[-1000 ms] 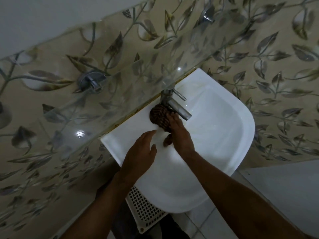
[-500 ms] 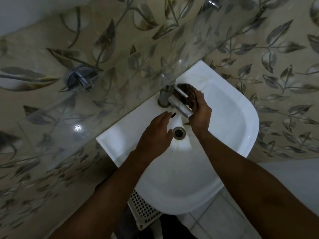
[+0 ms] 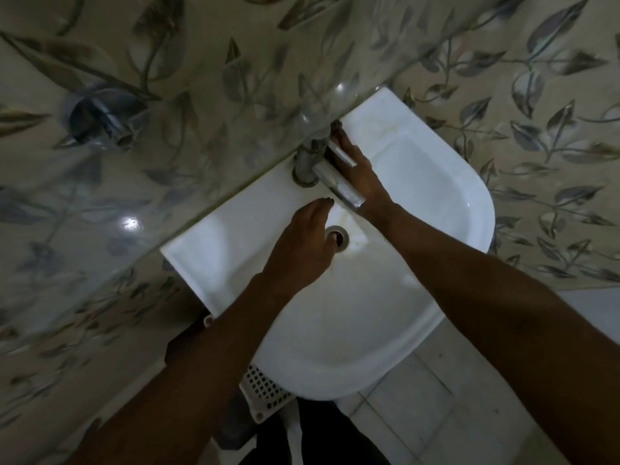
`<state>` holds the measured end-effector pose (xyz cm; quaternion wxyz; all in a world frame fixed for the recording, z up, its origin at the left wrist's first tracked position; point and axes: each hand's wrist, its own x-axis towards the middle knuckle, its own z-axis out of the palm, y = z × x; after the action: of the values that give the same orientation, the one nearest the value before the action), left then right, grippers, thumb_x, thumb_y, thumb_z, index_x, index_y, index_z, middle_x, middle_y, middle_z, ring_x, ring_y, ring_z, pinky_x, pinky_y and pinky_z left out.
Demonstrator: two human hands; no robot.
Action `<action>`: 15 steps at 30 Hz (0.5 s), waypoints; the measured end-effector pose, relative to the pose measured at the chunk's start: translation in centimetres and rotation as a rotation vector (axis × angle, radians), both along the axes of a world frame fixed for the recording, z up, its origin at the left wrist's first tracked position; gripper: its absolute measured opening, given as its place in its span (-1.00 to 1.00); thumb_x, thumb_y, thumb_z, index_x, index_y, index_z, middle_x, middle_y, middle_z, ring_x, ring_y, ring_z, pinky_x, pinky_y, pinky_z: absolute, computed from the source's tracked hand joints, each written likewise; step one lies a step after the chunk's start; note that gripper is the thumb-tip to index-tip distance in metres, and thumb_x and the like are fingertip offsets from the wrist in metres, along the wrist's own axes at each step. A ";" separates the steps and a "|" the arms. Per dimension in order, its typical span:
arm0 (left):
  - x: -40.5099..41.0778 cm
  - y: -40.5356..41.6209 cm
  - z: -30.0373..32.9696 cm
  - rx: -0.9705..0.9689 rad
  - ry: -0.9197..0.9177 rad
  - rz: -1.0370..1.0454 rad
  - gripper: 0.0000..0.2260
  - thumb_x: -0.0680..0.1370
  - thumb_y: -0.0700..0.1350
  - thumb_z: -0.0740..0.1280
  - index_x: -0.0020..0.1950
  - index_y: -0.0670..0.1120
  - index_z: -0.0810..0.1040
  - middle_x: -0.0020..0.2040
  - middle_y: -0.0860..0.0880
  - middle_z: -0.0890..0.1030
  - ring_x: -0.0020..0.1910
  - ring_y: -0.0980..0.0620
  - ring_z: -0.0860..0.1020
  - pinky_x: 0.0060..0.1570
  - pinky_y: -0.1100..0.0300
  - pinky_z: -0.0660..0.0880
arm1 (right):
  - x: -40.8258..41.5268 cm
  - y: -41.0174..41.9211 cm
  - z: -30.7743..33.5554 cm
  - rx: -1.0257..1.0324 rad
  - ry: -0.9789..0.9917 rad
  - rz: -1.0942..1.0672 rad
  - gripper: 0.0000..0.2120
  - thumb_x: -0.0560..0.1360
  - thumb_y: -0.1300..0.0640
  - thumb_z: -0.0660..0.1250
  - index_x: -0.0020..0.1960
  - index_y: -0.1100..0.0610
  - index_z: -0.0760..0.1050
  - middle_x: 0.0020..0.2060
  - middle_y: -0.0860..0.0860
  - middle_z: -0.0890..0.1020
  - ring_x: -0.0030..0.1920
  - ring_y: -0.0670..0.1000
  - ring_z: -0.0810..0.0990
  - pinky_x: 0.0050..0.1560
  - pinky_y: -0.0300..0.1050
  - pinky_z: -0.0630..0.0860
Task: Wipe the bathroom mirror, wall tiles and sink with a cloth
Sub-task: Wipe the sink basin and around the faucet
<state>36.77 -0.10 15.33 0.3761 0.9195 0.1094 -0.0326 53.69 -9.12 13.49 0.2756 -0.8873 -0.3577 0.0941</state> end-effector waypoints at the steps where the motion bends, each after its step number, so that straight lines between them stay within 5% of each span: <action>1: -0.2 0.0 -0.2 -0.009 0.006 0.015 -0.44 0.63 -0.07 0.31 0.60 -0.04 0.18 0.58 -0.04 0.25 0.56 0.01 0.21 0.38 0.28 0.15 | -0.3 -0.3 0.1 -0.024 -0.092 0.051 -0.47 0.68 0.05 0.12 0.60 0.17 0.15 0.59 0.14 0.20 0.59 0.16 0.17 0.57 0.17 0.16; 5: -0.1 -0.5 -0.5 0.005 -0.035 0.053 -0.37 0.61 -0.12 0.34 0.61 -0.10 0.14 0.60 -0.10 0.21 0.59 -0.03 0.15 0.52 0.12 0.21 | 2.8 -1.4 -0.4 -0.028 -0.115 -0.086 -0.45 0.62 0.17 0.06 0.59 0.25 0.13 0.58 0.15 0.19 0.58 0.22 0.14 0.60 0.15 0.03; 8: 0.5 -1.0 -0.6 0.033 -0.081 0.069 -0.34 0.60 -0.15 0.35 0.62 -0.16 0.09 0.61 -0.13 0.18 0.60 -0.06 0.11 0.53 0.09 0.18 | 3.9 -0.5 -0.4 0.022 -0.067 -0.287 -0.40 0.56 0.33 0.12 0.58 0.31 0.13 0.54 0.29 0.24 0.55 0.28 0.20 0.55 0.20 0.12; 12: 1.1 -2.5 -1.2 0.010 -0.133 0.051 -0.37 0.57 -0.19 0.35 0.60 -0.19 0.17 0.55 -0.13 0.29 0.54 -0.03 0.22 0.49 0.20 0.23 | 1.4 -0.5 -0.1 0.031 -0.148 -0.078 -0.62 0.58 0.27 0.23 0.38 0.35 0.44 0.29 0.35 0.51 0.24 0.37 0.50 0.27 0.26 0.45; 15: 1.3 -3.0 -1.4 -0.028 -0.145 0.069 -0.39 0.57 -0.23 0.35 0.58 -0.16 0.21 0.53 -0.10 0.33 0.51 0.04 0.24 0.42 0.33 0.19 | 3.1 -1.6 -0.2 -0.033 -0.202 0.042 -0.58 0.61 0.26 0.17 0.46 0.30 0.40 0.39 0.28 0.46 0.36 0.24 0.43 0.43 0.09 0.35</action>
<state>38.09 -3.14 13.89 0.3966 0.9099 0.1129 0.0454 56.76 -10.68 13.26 0.2215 -0.8891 -0.4003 0.0159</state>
